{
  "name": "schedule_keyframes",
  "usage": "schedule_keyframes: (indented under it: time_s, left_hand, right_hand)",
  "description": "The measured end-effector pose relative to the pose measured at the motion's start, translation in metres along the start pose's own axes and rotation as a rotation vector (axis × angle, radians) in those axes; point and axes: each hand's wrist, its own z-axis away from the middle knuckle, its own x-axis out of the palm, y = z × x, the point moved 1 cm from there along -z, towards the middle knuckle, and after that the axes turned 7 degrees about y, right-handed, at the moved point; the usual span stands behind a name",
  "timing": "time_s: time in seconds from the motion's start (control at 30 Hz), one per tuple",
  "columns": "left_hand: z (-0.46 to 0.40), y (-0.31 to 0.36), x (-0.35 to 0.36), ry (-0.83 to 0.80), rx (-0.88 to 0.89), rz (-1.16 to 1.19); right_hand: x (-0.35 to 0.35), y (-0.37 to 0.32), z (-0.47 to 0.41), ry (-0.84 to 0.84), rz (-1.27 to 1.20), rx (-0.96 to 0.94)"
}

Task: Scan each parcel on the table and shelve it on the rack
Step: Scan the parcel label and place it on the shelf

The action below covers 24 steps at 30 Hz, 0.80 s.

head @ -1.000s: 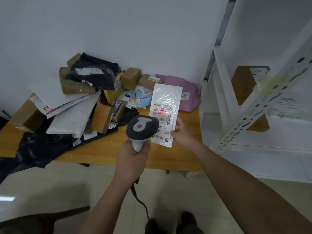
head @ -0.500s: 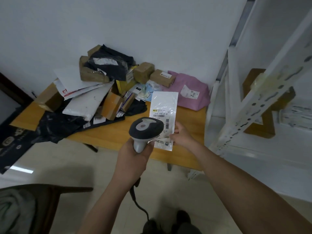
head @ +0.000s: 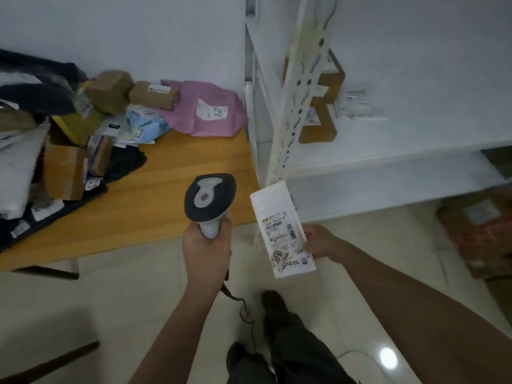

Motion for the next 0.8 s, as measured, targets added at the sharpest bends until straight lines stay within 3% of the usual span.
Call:
schedule_keyframes:
  time_s: [0.17,0.33,0.8]
  left_hand:
    - [0.021,-0.021,0.033,-0.072,0.025,-0.025]
    - [0.034,-0.058,0.078,-0.057,-0.010,-0.045]
    - [0.015,-0.260,0.314,0.061,-0.108,-0.040]
  right_hand:
    - [-0.028,0.077,0.005,0.070,-0.196,0.284]
    - [-0.042,0.119,-0.045,0.217,-0.309,0.330]
    - [-0.059,0.226,-0.330,0.400,-0.106,-0.065]
